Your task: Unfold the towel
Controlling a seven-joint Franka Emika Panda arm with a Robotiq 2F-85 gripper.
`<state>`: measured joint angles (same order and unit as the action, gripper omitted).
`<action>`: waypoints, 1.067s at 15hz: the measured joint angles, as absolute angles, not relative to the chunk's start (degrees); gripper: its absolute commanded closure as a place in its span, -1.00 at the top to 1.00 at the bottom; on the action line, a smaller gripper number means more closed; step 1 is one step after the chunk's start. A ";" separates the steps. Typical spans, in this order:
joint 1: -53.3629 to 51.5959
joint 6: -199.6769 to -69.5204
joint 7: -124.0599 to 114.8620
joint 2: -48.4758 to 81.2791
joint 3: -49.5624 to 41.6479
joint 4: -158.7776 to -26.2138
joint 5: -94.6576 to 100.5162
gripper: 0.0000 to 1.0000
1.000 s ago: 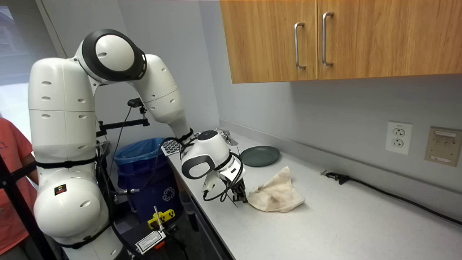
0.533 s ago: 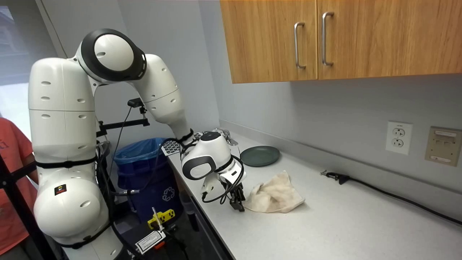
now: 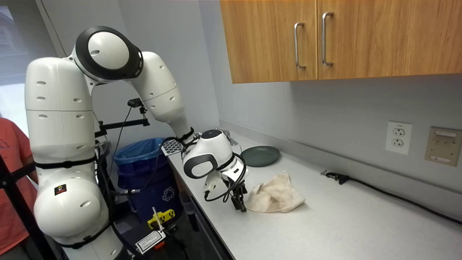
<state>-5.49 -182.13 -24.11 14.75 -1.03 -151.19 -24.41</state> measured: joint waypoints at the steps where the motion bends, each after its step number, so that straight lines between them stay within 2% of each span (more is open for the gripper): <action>1: -5.64 -182.00 -23.38 14.00 -1.69 -151.20 -23.43 1.00; 8: -5.65 -175.76 -16.39 3.98 -3.19 -151.29 -12.25 1.00; 16: -5.60 -175.18 -14.54 -7.58 -3.63 -152.03 1.00 1.00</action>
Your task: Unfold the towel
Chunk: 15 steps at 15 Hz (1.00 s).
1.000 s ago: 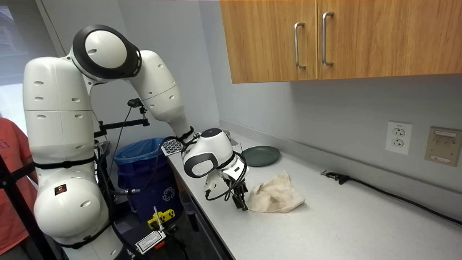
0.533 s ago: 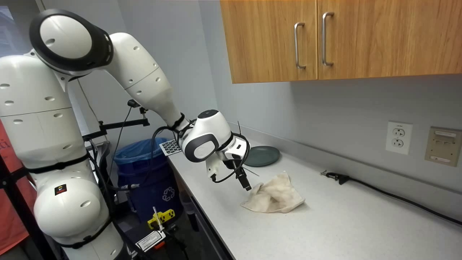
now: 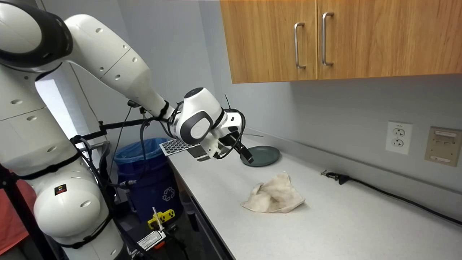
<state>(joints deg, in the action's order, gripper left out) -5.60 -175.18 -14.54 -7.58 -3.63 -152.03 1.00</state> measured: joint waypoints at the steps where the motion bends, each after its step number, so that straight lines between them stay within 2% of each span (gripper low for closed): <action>1: -5.61 -175.18 -14.00 -8.63 -3.57 -152.13 1.18 1.00; 15: -5.05 -175.21 -11.01 -11.43 -2.04 -153.30 0.30 1.00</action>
